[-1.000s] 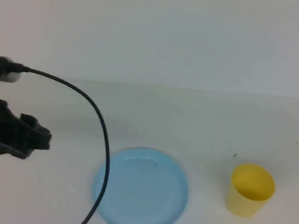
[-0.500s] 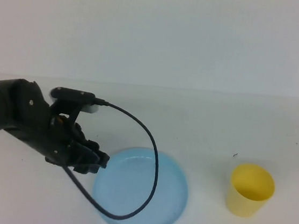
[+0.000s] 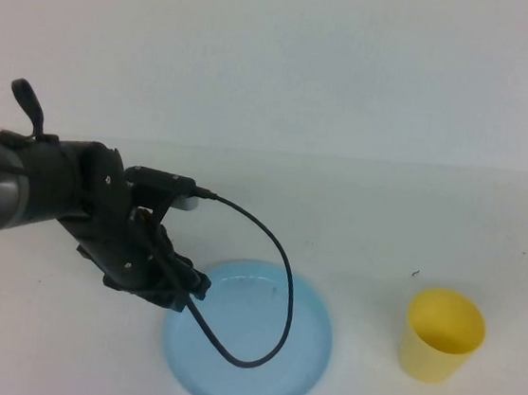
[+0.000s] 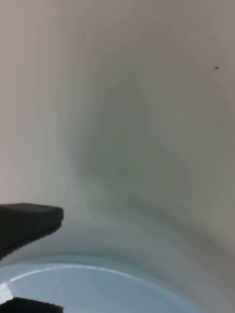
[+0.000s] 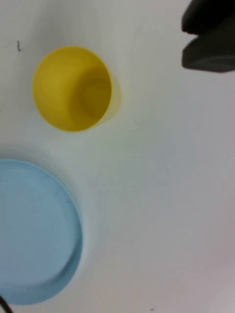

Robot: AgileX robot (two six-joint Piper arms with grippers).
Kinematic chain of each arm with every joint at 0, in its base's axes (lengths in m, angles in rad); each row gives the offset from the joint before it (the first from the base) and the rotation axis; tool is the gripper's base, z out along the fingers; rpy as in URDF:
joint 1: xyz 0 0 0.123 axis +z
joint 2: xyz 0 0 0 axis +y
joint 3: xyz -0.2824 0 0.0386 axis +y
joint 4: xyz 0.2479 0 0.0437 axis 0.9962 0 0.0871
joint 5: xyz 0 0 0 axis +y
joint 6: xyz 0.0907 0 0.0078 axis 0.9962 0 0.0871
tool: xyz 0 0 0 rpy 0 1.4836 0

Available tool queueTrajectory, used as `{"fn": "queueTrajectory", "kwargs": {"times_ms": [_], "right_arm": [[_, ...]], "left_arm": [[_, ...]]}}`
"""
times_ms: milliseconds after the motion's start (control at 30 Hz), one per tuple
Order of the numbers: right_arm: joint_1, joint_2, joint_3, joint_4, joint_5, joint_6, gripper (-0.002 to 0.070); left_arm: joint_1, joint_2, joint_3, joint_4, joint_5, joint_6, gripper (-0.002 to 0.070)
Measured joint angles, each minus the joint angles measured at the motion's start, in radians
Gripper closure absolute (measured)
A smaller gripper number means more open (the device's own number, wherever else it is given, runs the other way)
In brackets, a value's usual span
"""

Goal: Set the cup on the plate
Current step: Pick up the plate from the table

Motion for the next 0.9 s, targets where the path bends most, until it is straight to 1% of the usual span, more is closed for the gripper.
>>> {"fn": "queueTrajectory", "kwargs": {"times_ms": [100,767,833,900], "right_arm": [[0.000,0.000,0.000,0.007,-0.002,0.000,0.0565],[0.000,0.000,0.000,0.034,-0.028,-0.032,0.0557],[0.000,0.000,0.000,0.034,-0.033,-0.032,0.0557],[0.000,0.000,0.000,0.034,-0.040,-0.032,0.0557]], "left_arm": [[0.000,0.005,0.000,0.002,0.000,0.000,0.0400],[-0.004,0.042,0.000,0.006,0.035,-0.003,0.0401],[-0.010,0.042,0.000,0.006,0.035,-0.003,0.0417],[-0.022,0.048,0.000,0.002,0.035,-0.003,0.0458]]}}
